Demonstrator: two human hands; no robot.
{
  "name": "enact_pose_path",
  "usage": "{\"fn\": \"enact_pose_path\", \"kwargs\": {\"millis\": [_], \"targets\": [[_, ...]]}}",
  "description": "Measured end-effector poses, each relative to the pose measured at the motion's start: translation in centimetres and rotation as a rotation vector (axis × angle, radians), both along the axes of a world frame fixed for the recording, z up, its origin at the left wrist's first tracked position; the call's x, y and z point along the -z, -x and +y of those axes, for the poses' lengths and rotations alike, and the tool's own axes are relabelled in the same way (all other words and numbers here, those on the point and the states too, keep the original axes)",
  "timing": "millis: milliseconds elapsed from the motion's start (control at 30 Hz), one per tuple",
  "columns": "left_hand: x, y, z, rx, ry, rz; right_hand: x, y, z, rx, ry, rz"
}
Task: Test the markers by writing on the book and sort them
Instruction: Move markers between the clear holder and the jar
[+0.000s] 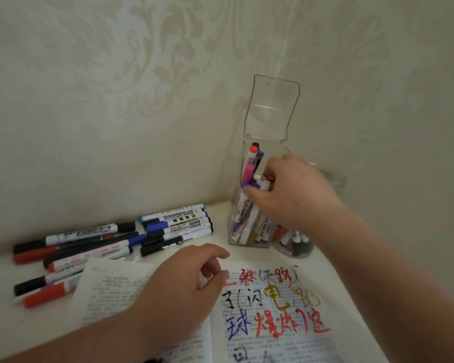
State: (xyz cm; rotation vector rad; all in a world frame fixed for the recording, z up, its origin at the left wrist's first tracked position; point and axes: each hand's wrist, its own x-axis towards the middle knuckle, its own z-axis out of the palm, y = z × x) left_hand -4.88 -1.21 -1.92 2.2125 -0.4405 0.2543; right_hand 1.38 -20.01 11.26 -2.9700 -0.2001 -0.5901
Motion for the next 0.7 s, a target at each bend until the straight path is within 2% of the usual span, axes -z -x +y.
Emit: {"fn": "enact_pose_path", "kwargs": {"millis": [67, 233, 433, 567, 700], "targets": [[0.0, 0.0, 0.0, -0.003, -0.006, -0.021, 1.3, -0.2, 0.7, 0.013, 0.049, 0.017], [0.0, -0.3, 0.3, -0.017, -0.003, -0.093, 2.6, -0.8, 1.2, 0.096, -0.021, -0.046], [0.3, -0.5, 0.4, -0.036, 0.028, -0.127, 3.6, -1.1, 1.9, 0.131, -0.11, -0.002], [0.1, -0.3, 0.4, -0.034, 0.024, -0.136, 4.5, -0.6, 1.8, 0.089, -0.116, -0.072], [-0.7, -0.3, 0.7, -0.062, 0.054, -0.107, 4.1, 0.3, 0.8, -0.038, -0.141, -0.087]]}}
